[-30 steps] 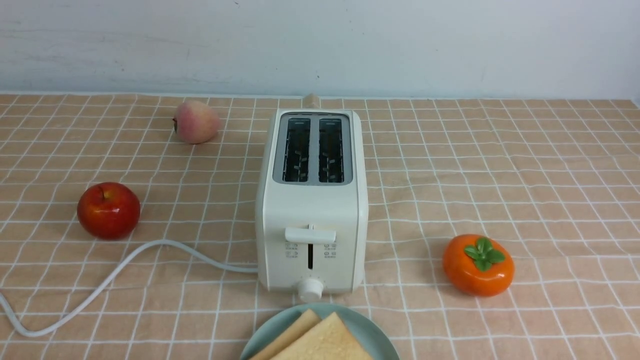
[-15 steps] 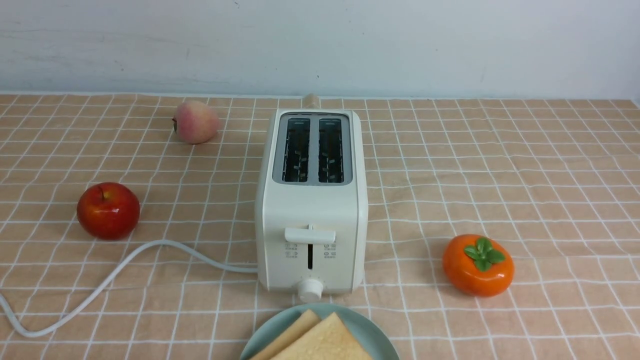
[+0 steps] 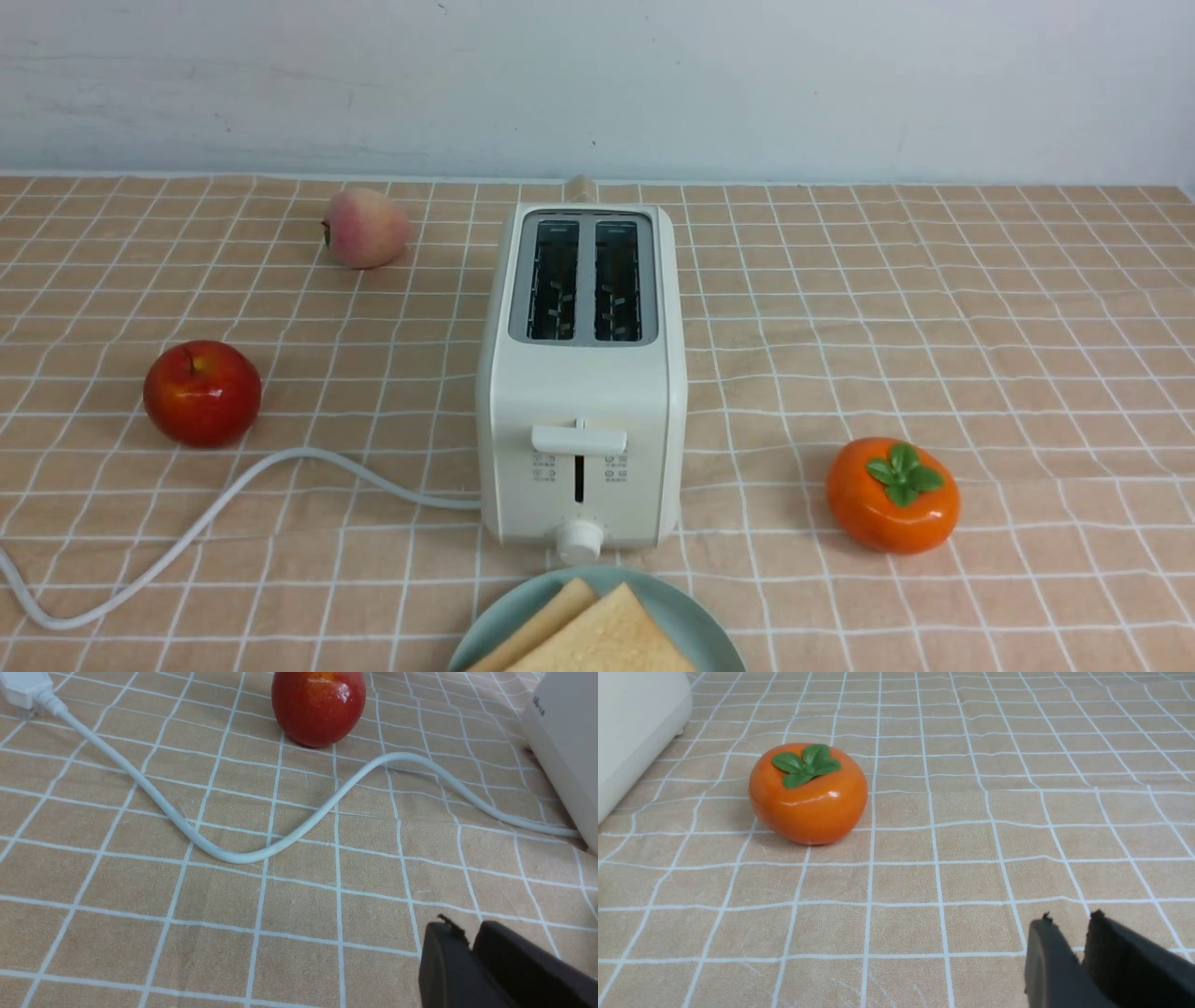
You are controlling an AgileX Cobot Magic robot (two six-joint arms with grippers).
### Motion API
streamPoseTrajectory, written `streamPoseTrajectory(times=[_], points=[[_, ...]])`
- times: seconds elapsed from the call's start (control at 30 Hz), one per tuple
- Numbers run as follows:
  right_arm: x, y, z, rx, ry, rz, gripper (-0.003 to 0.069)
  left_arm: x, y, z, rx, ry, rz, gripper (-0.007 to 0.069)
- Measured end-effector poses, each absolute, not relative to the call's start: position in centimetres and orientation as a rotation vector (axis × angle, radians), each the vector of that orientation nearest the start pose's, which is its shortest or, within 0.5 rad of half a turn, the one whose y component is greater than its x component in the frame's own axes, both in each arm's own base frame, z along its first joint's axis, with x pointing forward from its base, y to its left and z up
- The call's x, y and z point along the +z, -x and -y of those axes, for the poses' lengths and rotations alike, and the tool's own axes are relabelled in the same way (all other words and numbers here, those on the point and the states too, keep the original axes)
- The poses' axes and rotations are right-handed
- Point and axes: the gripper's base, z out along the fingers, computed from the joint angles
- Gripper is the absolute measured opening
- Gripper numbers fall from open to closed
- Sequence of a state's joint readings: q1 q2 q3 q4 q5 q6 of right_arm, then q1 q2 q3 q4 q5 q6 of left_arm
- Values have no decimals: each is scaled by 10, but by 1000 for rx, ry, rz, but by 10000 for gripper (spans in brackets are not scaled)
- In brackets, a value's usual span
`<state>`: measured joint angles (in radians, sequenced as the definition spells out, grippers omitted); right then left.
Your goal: Take toasted bread from bread machine on light coffee tablecloth place on plate.
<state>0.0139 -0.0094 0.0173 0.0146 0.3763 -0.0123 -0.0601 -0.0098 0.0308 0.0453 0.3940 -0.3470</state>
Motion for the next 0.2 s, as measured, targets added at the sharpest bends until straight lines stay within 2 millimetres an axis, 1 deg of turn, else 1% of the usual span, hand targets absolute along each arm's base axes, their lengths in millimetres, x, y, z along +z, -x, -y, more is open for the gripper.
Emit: streamPoseTrajectory(times=[0.2], points=[[174, -52, -1, 15, 16, -1868, 141, 168, -52, 2, -232, 245, -1889, 91]])
